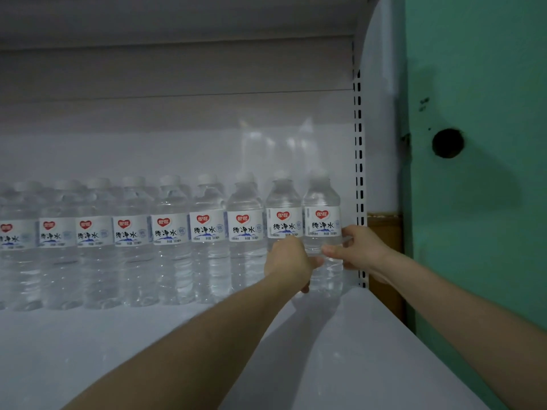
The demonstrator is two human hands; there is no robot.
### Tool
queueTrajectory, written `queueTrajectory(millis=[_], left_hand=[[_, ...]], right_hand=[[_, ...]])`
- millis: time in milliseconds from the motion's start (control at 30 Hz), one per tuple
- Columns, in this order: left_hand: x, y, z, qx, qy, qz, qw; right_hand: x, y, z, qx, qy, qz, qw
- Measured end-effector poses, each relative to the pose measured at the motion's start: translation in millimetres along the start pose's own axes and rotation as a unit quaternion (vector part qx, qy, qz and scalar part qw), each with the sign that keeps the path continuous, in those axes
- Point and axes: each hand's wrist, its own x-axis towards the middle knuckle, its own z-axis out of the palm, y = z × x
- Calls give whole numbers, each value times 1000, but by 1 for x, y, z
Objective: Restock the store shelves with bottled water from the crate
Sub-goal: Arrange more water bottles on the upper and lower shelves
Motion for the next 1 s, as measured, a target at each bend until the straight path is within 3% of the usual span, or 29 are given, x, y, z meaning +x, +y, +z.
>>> queueTrajectory(millis=[200, 333, 500, 767, 1000], left_hand=[[-22, 16, -10, -18, -37, -44, 998], [-37, 20, -19, -38, -15, -2, 999], [-64, 17, -45, -98, 33, 40, 994], [-141, -2, -91, -335, 76, 51, 938], [-240, -70, -133, -340, 130, 16, 931]], right_hand=[[-18, -14, 1, -16, 8, 48, 999], [-33, -22, -5, -31, 41, 54, 997], [-63, -49, -3, -37, 75, 1, 997], [-142, -105, 43, 10, 15, -110, 994], [-221, -133, 115, 83, -89, -144, 982]])
